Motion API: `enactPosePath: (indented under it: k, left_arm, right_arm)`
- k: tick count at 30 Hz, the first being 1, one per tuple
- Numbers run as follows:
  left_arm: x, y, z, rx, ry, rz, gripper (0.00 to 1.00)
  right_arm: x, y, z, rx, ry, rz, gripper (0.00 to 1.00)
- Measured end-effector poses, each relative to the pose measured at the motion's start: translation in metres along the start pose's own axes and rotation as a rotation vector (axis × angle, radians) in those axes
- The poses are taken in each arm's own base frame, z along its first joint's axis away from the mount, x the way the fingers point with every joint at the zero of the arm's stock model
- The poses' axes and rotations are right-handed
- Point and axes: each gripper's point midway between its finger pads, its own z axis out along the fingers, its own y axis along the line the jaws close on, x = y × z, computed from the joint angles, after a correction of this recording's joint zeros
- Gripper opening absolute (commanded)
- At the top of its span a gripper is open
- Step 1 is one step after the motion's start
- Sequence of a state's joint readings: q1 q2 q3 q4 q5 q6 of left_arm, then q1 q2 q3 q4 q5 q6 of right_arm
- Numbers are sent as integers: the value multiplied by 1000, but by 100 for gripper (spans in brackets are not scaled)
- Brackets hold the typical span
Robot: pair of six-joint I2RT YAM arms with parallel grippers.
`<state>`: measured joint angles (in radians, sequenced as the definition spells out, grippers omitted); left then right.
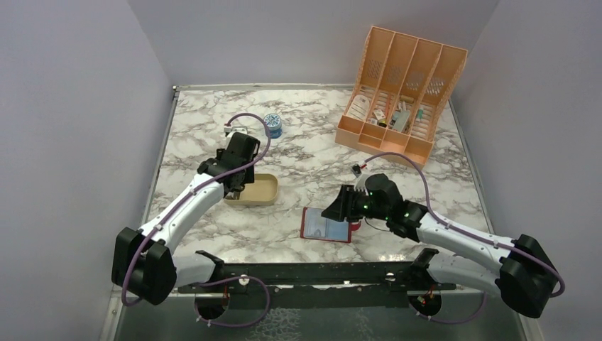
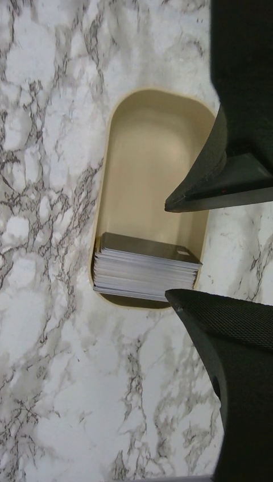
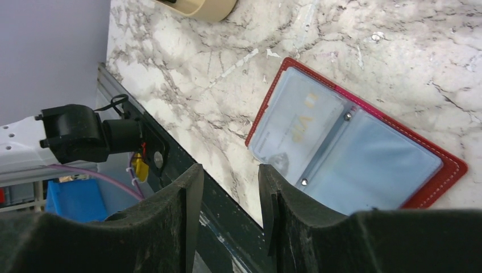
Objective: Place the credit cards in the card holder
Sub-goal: Pick up the credit card from the storage box.
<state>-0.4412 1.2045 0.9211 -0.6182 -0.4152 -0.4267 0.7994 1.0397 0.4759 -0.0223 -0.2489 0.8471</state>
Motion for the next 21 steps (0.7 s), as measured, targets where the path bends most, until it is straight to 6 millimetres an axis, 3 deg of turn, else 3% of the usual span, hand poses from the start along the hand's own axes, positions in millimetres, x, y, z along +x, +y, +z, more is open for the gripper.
enactPosePath:
  k: [6, 21]
  left_arm:
    - [12, 18, 16, -86, 67, 79, 55]
    - [37, 34, 37, -188, 195, 235, 50]
  right_arm:
    - [2, -9, -3, 42, 2, -7, 41]
    - [2, -11, -4, 56, -2, -5, 41]
